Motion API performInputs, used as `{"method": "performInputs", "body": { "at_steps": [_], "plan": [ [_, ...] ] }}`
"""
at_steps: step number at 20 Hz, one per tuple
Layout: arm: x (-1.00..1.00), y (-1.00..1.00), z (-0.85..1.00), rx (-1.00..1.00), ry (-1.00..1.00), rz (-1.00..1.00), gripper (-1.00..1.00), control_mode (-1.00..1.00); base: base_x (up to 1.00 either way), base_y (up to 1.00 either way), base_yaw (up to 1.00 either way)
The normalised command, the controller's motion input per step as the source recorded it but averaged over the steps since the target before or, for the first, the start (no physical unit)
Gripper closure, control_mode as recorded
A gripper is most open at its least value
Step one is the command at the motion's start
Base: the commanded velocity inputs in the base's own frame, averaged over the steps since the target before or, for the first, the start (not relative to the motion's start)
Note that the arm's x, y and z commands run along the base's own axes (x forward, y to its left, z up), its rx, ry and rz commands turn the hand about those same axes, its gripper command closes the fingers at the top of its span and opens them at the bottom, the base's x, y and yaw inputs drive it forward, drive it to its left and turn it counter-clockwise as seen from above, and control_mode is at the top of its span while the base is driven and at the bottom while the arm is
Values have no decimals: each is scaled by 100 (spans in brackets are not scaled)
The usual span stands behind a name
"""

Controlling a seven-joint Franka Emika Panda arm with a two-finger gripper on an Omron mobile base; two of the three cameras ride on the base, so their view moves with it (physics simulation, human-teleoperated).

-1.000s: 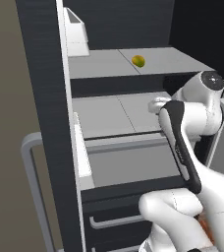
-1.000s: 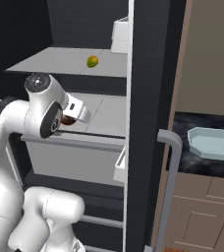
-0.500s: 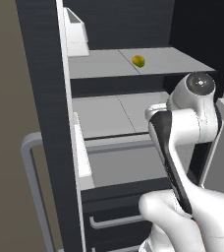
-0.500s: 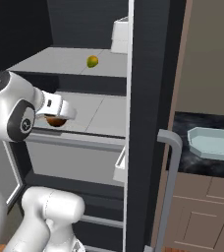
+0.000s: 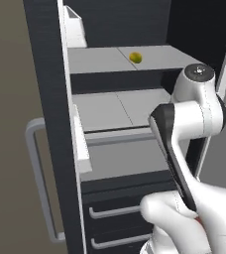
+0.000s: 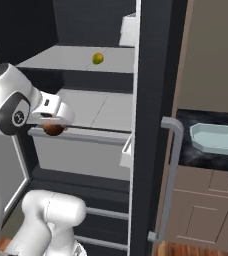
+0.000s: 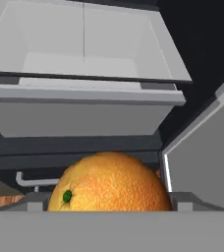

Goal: Pick the mango and orange from the fridge and place them inside the tupperware on the counter.

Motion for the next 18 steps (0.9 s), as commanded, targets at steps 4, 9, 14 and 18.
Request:
{"method": "performInputs", "body": {
  "at_steps": [4,9,14,18],
  "plan": [
    [0,0,0,0,0,0,100,100,-89,7,0],
    [0,0,0,0,0,0,100,100,-90,16,-1],
    [0,0,0,0,0,0,100,100,-80,26,-19],
    [0,0,0,0,0,0,100,100,-74,28,-48]
  ]
}}
